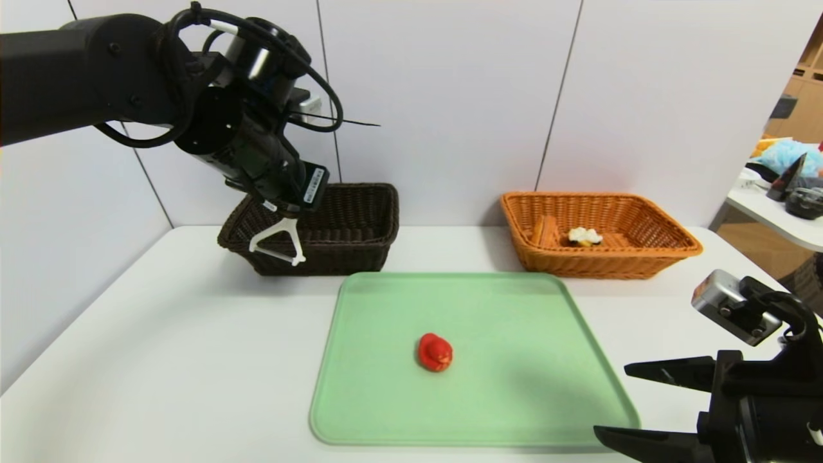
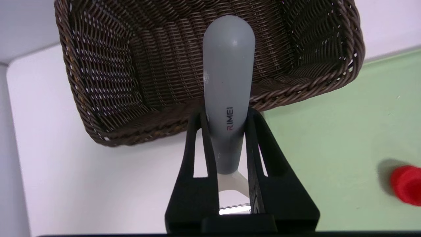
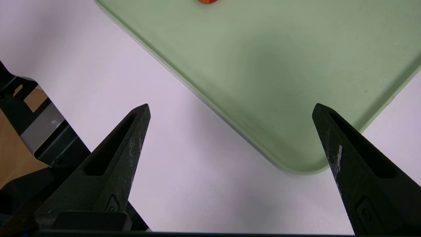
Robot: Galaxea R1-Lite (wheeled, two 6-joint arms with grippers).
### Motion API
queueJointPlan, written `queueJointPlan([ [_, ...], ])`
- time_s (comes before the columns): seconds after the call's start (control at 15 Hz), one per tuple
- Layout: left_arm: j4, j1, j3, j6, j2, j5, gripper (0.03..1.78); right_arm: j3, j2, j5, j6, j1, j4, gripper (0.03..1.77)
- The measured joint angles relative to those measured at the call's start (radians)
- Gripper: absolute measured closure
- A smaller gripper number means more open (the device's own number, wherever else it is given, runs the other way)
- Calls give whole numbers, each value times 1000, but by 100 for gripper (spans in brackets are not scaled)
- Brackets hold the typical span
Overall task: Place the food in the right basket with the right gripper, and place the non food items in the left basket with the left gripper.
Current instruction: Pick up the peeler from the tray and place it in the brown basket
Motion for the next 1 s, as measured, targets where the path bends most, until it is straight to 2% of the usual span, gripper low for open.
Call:
queueJointPlan([
  [0.13, -45, 45, 0, 153, 5, -67, 153, 0, 0, 0, 0, -3, 0, 10],
  [0.53, -207, 118, -1, 581, 73, -159, 153, 7, 0, 0, 0, -16, 1, 10],
  [0.87, -239, 134, -2, 780, 136, -244, 153, 23, 0, 0, 1, -35, 2, 10],
  [1.0, -240, 144, -2, 852, 154, -259, 153, 28, -3, 0, 1, -41, 1, 10],
])
